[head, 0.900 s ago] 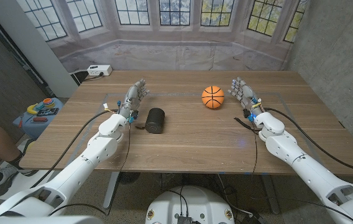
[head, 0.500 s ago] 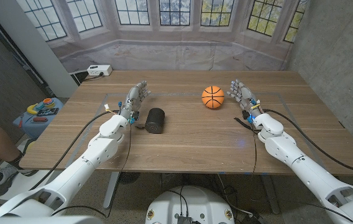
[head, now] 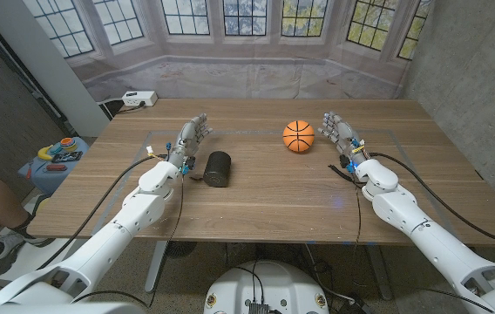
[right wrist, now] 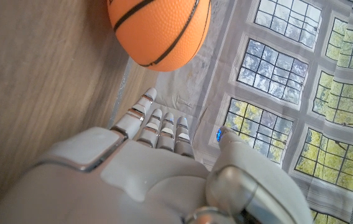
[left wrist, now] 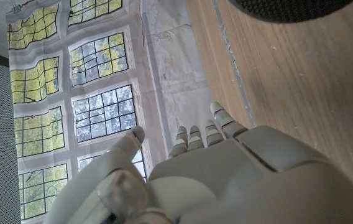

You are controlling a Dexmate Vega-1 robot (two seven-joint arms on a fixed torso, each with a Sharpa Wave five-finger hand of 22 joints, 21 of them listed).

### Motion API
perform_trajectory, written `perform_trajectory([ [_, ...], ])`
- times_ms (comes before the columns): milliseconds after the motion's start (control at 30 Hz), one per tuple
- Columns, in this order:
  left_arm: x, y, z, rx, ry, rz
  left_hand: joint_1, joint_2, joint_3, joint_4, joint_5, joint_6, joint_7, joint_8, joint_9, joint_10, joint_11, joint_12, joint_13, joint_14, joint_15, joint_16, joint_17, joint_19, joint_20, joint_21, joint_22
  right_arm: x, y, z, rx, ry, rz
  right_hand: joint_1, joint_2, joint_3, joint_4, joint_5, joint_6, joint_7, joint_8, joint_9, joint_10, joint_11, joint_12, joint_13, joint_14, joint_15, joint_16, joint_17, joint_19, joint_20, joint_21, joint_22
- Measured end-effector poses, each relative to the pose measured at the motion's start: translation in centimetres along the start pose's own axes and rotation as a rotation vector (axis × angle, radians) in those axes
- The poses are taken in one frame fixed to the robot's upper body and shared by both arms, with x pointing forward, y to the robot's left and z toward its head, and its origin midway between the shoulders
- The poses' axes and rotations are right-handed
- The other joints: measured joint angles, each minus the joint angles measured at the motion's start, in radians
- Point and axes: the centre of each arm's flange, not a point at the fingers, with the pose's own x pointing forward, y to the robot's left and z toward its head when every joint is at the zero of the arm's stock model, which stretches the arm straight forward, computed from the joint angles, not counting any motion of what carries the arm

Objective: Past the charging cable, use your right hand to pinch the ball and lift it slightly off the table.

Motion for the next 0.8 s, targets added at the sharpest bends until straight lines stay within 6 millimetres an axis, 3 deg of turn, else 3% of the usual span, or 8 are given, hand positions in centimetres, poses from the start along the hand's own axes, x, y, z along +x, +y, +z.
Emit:
perform_trajectory([
  [367, -0.1, 0.1, 0.2, 0.005, 0.002, -0.007, 0.000, 0.000, -0.001, -0.004, 0.000, 0.000, 0.000, 0.000, 0.000, 0.000, 0.000, 0.000, 0.000, 0.000, 0.000, 0.000, 0.000, 0.000, 0.000, -0.007, 0.000, 0.6, 0.5, 1.2, -0.061, -0.010, 0.019, 0.013, -0.013, 0.010, -0.010, 0.000, 0.000, 0.000, 0.000, 0.000, 0.004, -0.004, 0.000, 0.000, 0.002, -0.002, 0.000, -0.005, 0.000, 0.000, 0.000, 0.000],
  [800, -0.4, 0.2, 0.1, 0.007, 0.005, -0.010, 0.000, 0.000, 0.003, -0.008, 0.000, 0.000, 0.000, 0.000, 0.000, 0.006, 0.005, 0.000, 0.000, 0.000, 0.000, 0.000, 0.003, 0.000, 0.000, -0.011, 0.000, 1.2, 1.5, 3.0, -0.163, -0.023, 0.053, 0.046, -0.046, 0.006, -0.060, -0.015, 0.000, 0.000, 0.000, 0.000, 0.004, -0.004, 0.000, 0.000, 0.005, 0.005, -0.009, -0.009, 0.005, -0.005, 0.000, 0.000],
])
